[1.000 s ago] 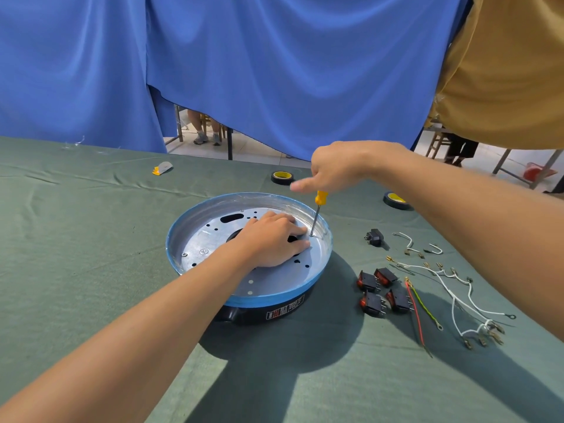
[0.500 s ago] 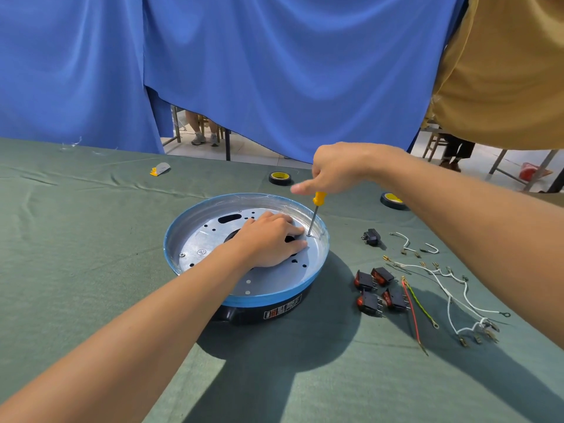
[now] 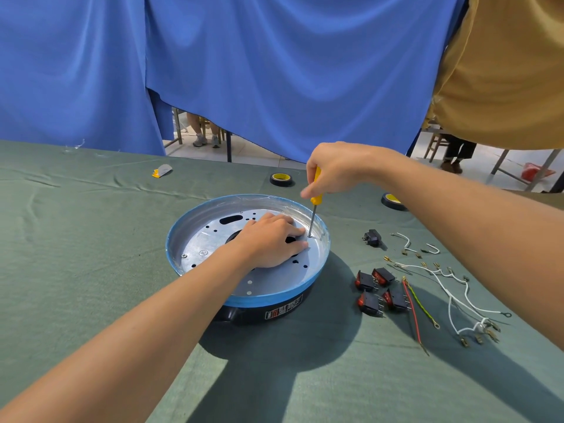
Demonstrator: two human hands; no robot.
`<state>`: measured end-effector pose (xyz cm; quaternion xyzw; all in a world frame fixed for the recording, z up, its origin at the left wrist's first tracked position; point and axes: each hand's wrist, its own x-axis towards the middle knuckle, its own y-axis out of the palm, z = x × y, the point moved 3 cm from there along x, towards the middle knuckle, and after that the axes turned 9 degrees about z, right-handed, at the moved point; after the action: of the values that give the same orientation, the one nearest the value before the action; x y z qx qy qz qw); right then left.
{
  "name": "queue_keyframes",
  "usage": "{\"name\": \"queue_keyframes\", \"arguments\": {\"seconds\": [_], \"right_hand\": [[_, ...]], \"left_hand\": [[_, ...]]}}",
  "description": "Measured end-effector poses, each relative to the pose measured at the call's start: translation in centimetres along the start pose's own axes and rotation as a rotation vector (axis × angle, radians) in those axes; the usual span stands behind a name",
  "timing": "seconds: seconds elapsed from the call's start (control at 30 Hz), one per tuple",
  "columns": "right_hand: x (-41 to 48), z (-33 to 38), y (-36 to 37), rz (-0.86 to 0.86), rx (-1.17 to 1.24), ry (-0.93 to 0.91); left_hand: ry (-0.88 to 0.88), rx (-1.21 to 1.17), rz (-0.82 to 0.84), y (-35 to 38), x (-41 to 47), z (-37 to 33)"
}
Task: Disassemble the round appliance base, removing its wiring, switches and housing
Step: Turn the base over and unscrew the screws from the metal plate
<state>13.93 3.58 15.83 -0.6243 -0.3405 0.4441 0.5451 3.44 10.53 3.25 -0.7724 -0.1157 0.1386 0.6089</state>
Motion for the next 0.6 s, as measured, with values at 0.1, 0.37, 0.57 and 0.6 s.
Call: {"name": "queue_keyframes", "arguments": {"seconds": [0.1, 0.37, 0.57, 0.6], "right_hand": [[0.24, -0.13, 0.37, -0.101, -0.053, 0.061], [0.07, 0.57, 0.0, -0.053, 0.043, -0.024], [0.51, 0.23, 0.3, -0.097, 0.058, 0.062], [0.56, 0.11, 0.43, -0.132, 0.075, 0.071]], "left_hand": [[0.005, 0.004, -0.011, 0.09, 0.07, 0.08], [0.006, 0.009, -0.021, 0.24, 0.23, 0.35], [0.013, 0.002, -0.018, 0.27, 0.25, 0.37], [0.013, 0.001, -0.018, 0.27, 0.24, 0.39]]}}
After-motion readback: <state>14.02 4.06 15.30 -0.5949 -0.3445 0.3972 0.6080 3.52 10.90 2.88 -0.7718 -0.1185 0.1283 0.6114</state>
